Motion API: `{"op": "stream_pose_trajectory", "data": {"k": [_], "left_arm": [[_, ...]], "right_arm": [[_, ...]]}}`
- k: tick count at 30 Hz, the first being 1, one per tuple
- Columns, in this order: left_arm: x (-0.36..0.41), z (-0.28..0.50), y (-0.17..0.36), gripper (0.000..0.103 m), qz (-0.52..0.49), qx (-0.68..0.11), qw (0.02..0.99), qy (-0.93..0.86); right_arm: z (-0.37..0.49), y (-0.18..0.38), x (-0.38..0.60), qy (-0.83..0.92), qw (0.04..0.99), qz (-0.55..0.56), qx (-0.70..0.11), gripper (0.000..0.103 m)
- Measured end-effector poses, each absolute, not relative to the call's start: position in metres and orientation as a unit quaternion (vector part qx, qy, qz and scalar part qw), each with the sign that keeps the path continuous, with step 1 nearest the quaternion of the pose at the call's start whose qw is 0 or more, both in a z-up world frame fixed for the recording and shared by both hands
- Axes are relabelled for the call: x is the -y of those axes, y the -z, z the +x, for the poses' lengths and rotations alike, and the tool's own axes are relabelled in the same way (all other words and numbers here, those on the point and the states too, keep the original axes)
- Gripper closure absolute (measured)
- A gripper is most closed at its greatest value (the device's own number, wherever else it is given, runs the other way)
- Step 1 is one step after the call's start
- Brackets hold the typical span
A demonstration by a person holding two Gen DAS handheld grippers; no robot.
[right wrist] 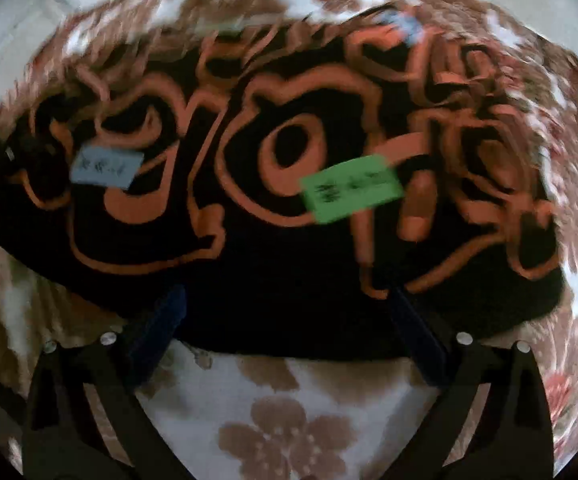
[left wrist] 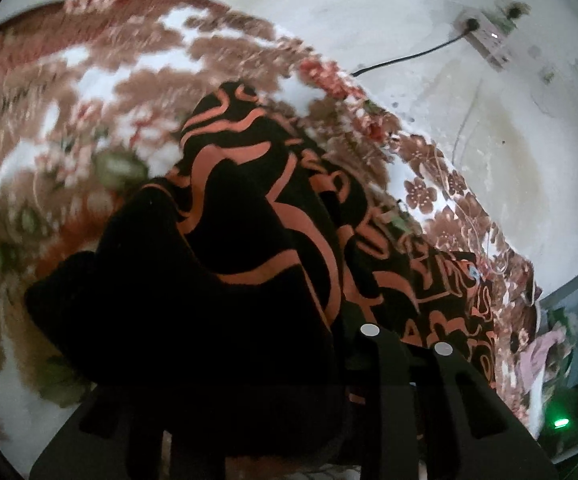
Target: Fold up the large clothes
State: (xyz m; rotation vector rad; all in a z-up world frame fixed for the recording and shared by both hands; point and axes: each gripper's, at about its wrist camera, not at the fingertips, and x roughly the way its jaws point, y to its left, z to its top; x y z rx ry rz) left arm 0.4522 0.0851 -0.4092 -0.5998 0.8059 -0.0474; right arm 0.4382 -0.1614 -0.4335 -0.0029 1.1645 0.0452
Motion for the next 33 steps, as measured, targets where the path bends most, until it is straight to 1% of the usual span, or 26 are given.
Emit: {"op": "stream_pose_trajectory", "data": {"k": [2,4,6,11,17,20,21,23,25,28,31,33], "left_arm": [[-0.08,0.452,0.399,0.077,-0.279,-0.386,0.879,0.021],[-0.075,0.451,0.391,0.078,-0.272,-0.384,0.882,0.018],[-0.068,0.451,0.385,0.078,-0.262,-0.385,0.885,0.018],[-0.04,0.456,0.362,0.079,-0.198,-0.385,0.901,0.022],[0.028,0.471,0.315,0.081,-0.094,-0.376,0.921,0.024],[0.085,0.476,0.291,0.083,0.016,-0.362,0.931,0.04],[0.097,0.476,0.285,0.083,0.031,-0.354,0.934,0.045],[0.129,0.479,0.272,0.084,0.066,-0.348,0.933,0.064],[0.149,0.482,0.264,0.085,0.077,-0.351,0.93,0.074],[0.189,0.493,0.262,0.085,0.09,-0.379,0.916,0.1],[0.241,0.491,0.277,0.086,0.156,-0.391,0.899,0.12],[0.282,0.476,0.301,0.086,0.231,-0.389,0.882,0.13]], "right_arm": [[0.437,0.427,0.167,-0.019,0.842,-0.009,-0.54,0.005],[0.442,0.45,0.16,-0.047,0.821,-0.009,-0.569,0.005],[0.445,0.468,0.157,-0.055,0.815,0.0,-0.577,0.004],[0.445,0.477,0.158,-0.065,0.82,-0.005,-0.569,0.004],[0.441,0.475,0.173,-0.107,0.815,0.006,-0.57,0.004],[0.439,0.47,0.189,-0.142,0.808,0.034,-0.57,0.004],[0.439,0.466,0.194,-0.159,0.803,0.032,-0.574,0.005],[0.433,0.45,0.213,-0.176,0.802,0.028,-0.57,0.006],[0.422,0.432,0.242,-0.167,0.812,0.023,-0.559,0.006],[0.407,0.413,0.293,-0.133,0.822,0.022,-0.553,0.006],[0.407,0.399,0.368,-0.079,0.831,0.047,-0.548,0.006],[0.406,0.394,0.424,-0.039,0.834,0.065,-0.546,0.006]]}}
